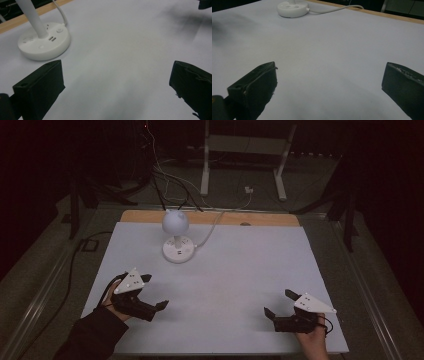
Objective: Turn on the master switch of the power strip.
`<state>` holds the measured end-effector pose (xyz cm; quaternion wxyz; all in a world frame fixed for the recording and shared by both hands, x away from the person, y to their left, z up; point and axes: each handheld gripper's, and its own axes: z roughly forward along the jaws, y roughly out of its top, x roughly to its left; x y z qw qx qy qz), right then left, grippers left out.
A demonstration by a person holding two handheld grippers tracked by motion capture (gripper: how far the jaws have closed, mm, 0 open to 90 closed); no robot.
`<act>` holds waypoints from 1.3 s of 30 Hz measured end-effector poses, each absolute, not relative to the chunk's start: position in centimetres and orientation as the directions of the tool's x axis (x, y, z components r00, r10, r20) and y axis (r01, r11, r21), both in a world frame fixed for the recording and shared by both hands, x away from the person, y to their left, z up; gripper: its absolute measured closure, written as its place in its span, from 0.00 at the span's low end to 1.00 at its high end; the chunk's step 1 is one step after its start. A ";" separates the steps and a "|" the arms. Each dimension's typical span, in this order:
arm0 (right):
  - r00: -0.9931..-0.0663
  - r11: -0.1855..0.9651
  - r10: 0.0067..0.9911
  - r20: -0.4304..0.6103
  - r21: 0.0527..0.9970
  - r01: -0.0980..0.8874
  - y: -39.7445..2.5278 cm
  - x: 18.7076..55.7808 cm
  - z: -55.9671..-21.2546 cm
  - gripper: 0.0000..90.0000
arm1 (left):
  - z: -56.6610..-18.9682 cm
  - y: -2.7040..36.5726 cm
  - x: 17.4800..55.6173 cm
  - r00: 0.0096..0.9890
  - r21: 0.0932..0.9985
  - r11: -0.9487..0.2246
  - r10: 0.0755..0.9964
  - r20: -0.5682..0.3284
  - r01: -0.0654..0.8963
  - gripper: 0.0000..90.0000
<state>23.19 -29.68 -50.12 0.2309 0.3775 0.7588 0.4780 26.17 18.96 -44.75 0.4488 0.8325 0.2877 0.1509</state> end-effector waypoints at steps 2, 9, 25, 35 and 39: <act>-0.609 0.258 0.793 0.011 0.900 0.352 -29.7 23.2 -50.1 0.00 | -44.6 18.7 26.5 0.787 0.833 -0.434 0.617 -0.004 0.344 0.00; -0.610 0.260 0.792 0.010 0.899 0.352 -29.6 23.2 -50.1 0.00 | -44.2 18.0 27.4 0.778 0.834 -0.429 0.628 0.000 0.346 0.00; -0.613 0.261 0.790 0.005 0.902 0.344 -29.6 23.1 -50.0 0.00 | -44.1 16.1 29.5 0.757 0.849 -0.397 0.653 -0.008 0.350 0.00; -0.619 0.263 0.786 0.008 0.901 0.346 -29.5 23.2 -50.1 0.00 | -44.1 15.1 30.9 0.752 0.849 -0.388 0.659 -0.016 0.358 0.00; -0.620 0.263 0.785 0.009 0.901 0.346 -29.5 23.2 -50.1 0.00 | -44.3 14.6 31.4 0.748 0.851 -0.383 0.664 -0.018 0.361 0.00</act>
